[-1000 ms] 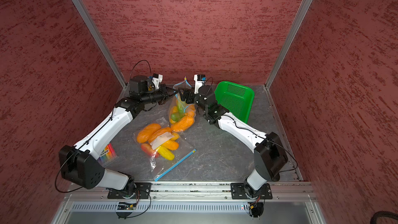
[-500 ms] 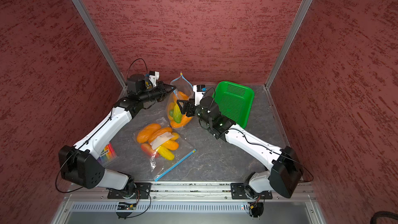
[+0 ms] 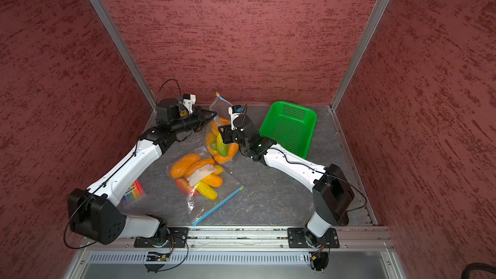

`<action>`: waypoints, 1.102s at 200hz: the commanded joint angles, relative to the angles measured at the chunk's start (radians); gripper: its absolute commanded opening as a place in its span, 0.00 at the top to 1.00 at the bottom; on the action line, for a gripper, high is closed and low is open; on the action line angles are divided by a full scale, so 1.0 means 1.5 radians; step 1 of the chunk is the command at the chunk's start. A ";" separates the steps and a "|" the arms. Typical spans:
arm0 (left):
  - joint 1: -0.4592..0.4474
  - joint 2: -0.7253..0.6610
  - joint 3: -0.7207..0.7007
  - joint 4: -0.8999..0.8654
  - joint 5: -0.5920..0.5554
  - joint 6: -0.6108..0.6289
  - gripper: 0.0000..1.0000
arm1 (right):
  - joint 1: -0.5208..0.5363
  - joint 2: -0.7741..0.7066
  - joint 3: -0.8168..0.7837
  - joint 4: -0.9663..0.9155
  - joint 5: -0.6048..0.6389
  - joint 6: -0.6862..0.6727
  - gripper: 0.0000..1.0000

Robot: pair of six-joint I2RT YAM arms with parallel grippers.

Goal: Place the mango in a zip-top bag and seal the zipper
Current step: Zip the zipper on the zipper food storage bag.

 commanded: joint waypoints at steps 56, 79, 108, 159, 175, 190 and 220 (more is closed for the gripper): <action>0.005 -0.042 -0.003 0.035 0.011 0.015 0.83 | 0.005 -0.019 0.022 -0.002 0.029 -0.033 0.91; 0.015 -0.046 -0.006 0.053 0.023 0.014 0.72 | 0.004 -0.021 0.026 -0.011 0.026 -0.045 0.95; 0.042 -0.061 -0.018 0.094 0.051 0.004 0.47 | -0.005 -0.033 0.024 -0.010 0.010 -0.049 0.98; 0.121 -0.091 -0.026 0.119 0.127 0.029 0.24 | -0.048 -0.011 0.083 -0.053 -0.071 -0.082 1.00; 0.162 -0.103 -0.040 0.148 0.149 0.031 0.17 | -0.062 0.007 0.133 -0.096 -0.099 -0.103 1.00; 0.188 -0.109 -0.049 0.163 0.150 0.049 0.13 | -0.071 0.019 0.177 -0.133 -0.129 -0.131 1.00; 0.215 -0.093 -0.054 0.171 0.164 0.105 0.11 | -0.079 0.032 0.233 -0.171 -0.208 -0.201 1.00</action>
